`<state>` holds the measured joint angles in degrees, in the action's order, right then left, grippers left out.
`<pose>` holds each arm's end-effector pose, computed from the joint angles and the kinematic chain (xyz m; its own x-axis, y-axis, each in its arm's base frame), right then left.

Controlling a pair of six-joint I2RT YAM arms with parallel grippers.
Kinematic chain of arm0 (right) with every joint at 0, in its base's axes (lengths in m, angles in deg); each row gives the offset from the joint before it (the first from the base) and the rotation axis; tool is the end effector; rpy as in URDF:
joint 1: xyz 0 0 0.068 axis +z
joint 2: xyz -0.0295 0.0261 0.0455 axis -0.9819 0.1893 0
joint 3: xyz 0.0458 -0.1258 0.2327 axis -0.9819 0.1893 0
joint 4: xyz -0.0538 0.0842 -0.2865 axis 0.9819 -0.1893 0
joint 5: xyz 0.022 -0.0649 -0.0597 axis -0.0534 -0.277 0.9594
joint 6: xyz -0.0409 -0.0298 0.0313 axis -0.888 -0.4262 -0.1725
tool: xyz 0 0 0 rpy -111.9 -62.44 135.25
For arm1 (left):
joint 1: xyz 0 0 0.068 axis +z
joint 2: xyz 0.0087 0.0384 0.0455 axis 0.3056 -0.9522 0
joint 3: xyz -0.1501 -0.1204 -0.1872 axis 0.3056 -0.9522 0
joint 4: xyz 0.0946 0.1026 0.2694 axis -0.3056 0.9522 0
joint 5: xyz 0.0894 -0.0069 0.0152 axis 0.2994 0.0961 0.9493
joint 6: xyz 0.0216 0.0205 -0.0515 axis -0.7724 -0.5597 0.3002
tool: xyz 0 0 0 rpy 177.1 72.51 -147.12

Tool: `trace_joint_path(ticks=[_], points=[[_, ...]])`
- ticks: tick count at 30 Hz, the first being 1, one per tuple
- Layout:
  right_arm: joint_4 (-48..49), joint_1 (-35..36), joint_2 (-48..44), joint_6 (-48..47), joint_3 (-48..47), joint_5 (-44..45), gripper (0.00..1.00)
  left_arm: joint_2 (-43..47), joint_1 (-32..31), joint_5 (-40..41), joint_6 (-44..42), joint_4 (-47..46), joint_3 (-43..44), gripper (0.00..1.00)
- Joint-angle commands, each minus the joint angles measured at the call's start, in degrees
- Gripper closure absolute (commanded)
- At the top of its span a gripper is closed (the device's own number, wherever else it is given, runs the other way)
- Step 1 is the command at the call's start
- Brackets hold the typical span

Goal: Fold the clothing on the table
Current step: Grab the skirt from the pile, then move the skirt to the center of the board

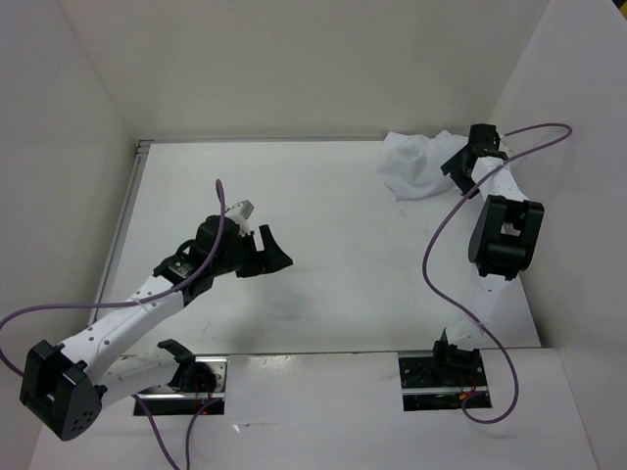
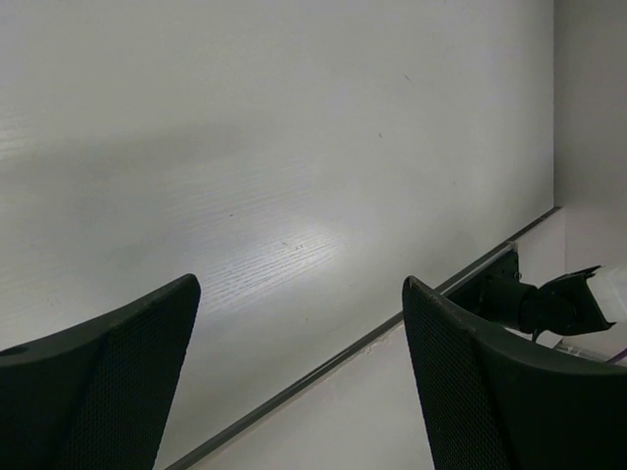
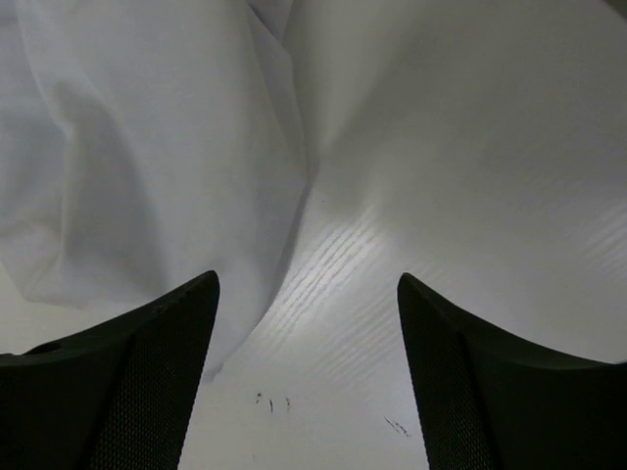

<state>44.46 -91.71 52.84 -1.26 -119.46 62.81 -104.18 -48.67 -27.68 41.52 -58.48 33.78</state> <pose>0.4852 -0.1168 0.2057 -0.4155 0.7089 -0.5699 0.7290 0.6342 0.2573 0.2347 -0.1495 0.2507 -0.7602 -0.3729 -0.5320 0.1299 0.7152 -0.6868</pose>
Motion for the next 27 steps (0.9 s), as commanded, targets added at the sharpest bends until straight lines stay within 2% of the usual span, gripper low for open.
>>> trace_joint_path(ticks=[1, 6, 13, 14, 15, 16, 19, 20, 23, 26, 27], points=[[8.8, 0.3, 1.8, 1.2, -1.2, -3.5, 0.23, 1.0, 1.0, -0.1, -2.1, 1.3, -0.1, 0.09], [12.6, 0.3, 5.1, 2.3, 0.0, -6.1, 0.27, 0.4, 1.5, -0.7, -4.2, 3.8, 0.6, 0.08], [14.7, 2.8, 9.9, -0.3, -3.6, -12.9, 0.44, 0.4, 3.2, -1.9, -5.3, 5.2, 1.1, 0.08], [14.7, 3.7, 9.9, -1.4, -3.6, -12.9, 0.68, 0.4, 3.2, -1.9, -5.3, 5.2, 1.1, 0.09], [14.7, 4.3, 9.4, -1.5, -3.6, -13.6, 0.86, 0.4, 3.7, -2.4, -5.3, 4.7, 1.1, 0.09], [14.2, 5.4, 7.0, -2.2, -4.2, -13.6, 1.00, 0.4, 3.7, -2.9, -5.3, 4.0, 1.1, 0.09], [13.6, 8.1, -0.1, -4.3, -2.9, -11.6, 1.00, -0.1, 4.3, -3.7, -5.3, 2.3, 0.6, 0.09], [12.6, 11.4, -6.7, -5.1, -2.9, -10.3, 1.00, -0.7, 4.3, -4.3, -5.3, 2.3, 0.6, 0.09], [6.8, 18.6, -19.1, -7.4, -2.4, -4.3, 1.00, -1.2, 5.6, -5.8, -5.3, -0.1, -0.5, 0.09], [1.5, 22.7, -25.9, -6.1, 1.7, -3.0, 1.00, -1.8, 6.2, -6.3, -4.6, -1.2, -1.1, 0.09], [-1.6, 24.3, -29.8, -4.9, 6.0, -4.0, 1.00, -1.8, 6.2, -6.3, -4.0, -1.2, -1.1, 0.09]])
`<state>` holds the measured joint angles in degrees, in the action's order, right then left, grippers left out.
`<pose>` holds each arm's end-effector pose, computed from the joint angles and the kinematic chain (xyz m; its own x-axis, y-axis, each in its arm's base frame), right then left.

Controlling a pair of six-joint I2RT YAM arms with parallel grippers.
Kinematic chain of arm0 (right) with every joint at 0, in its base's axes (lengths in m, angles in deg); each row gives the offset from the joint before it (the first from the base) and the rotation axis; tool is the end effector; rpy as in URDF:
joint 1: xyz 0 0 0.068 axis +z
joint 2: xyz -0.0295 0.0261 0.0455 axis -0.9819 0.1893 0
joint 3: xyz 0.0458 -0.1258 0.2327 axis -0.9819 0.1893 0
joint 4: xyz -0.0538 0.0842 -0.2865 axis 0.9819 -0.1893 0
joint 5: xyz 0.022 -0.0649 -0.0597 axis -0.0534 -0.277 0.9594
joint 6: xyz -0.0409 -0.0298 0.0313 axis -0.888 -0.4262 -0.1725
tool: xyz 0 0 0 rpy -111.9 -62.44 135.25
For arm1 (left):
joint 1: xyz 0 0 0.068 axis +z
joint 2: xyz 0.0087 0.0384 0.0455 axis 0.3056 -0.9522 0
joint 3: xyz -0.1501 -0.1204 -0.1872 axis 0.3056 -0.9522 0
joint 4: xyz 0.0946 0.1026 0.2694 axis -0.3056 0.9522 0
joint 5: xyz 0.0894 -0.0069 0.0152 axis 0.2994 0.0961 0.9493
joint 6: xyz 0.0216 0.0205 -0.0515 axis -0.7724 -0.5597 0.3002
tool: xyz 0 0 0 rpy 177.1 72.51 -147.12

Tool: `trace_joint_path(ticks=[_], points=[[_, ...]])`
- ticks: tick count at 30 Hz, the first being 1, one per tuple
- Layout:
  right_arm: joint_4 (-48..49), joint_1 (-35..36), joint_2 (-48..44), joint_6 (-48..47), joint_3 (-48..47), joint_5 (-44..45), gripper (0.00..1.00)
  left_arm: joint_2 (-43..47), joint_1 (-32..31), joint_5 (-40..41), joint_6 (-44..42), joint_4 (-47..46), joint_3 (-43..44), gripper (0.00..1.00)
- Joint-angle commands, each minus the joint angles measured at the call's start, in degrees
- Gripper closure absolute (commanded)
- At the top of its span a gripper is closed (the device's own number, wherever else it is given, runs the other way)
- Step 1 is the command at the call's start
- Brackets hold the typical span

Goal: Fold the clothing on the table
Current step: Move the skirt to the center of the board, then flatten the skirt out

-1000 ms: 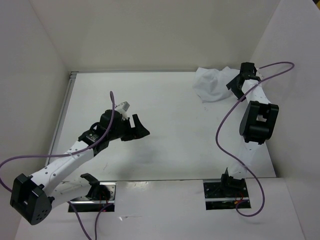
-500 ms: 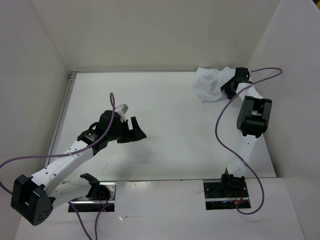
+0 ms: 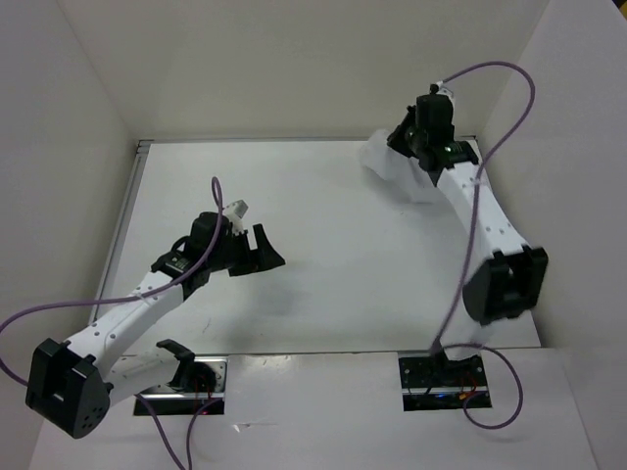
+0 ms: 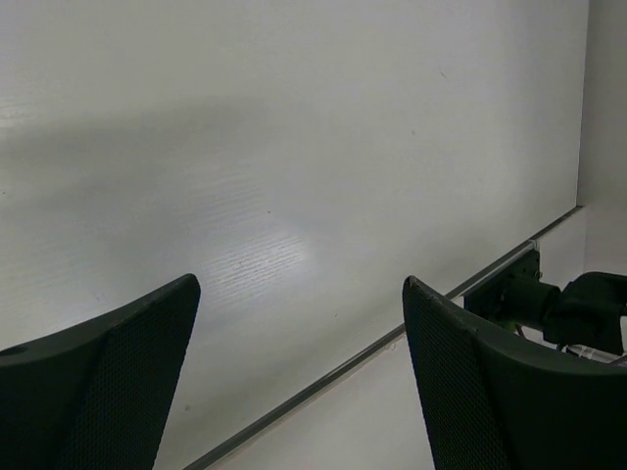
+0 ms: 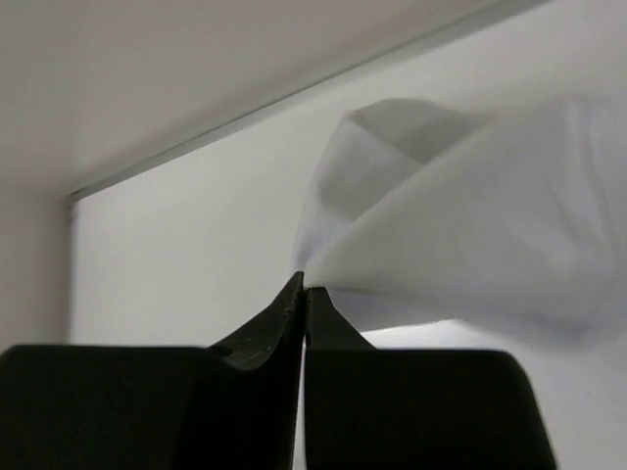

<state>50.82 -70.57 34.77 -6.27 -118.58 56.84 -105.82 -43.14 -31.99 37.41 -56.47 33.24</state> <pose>0.4493 0.0638 0.3544 -0.4462 0.4772 -0.7571 0.1918 0.8773 0.4399 0.2467 -0.1291 0.2366 -0.7837 -0.3464 -0.5155 0.1051 0.7441 -0.6597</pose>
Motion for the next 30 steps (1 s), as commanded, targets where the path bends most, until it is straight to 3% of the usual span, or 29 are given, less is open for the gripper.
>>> trace_joint_path(ticks=[1, 2, 3, 7, 11, 16, 21, 26, 30], points=[[-9.6, 3.7, -13.6, 0.8, 7.7, 0.6, 1.00, 0.5, 0.6, -2.0, 0.1, -3.2, -1.1, 0.09], [-11.3, 3.7, -17.4, 1.3, 13.3, -2.7, 0.92, 1.2, 0.6, -2.0, 0.1, -3.2, -1.1, 0.09], [-14.6, 5.0, -19.6, 2.1, 16.2, -4.7, 0.61, 1.2, 0.6, -1.3, 0.1, -3.2, -1.1, 0.09], [-20.8, 7.0, -33.5, 5.6, 26.2, -6.4, 0.35, 4.3, 1.2, 0.8, 0.1, -1.4, -1.1, 0.09], [-20.2, 7.0, -39.1, 6.3, 27.0, -4.2, 0.38, 5.1, 1.8, 1.4, 0.1, -1.9, -1.7, 0.09], [-18.5, 7.8, -30.4, 5.0, 26.5, -8.4, 0.39, 2.1, 2.3, 0.7, -2.1, -1.3, 2.3, 0.09], [-17.3, 14.9, -23.6, 1.2, 30.6, -14.4, 0.42, -4.5, 2.3, 0.2, -1.9, 1.9, 4.6, 0.12], [-21.1, 25.5, -14.1, -0.7, 32.0, -12.5, 0.42, -8.5, 1.8, 9.2, 3.1, 9.8, 3.8, 0.19], [-21.1, 31.8, -10.0, -0.7, 30.8, -12.5, 0.42, -13.9, 0.7, 8.0, 3.7, 12.6, 3.3, 0.25]])
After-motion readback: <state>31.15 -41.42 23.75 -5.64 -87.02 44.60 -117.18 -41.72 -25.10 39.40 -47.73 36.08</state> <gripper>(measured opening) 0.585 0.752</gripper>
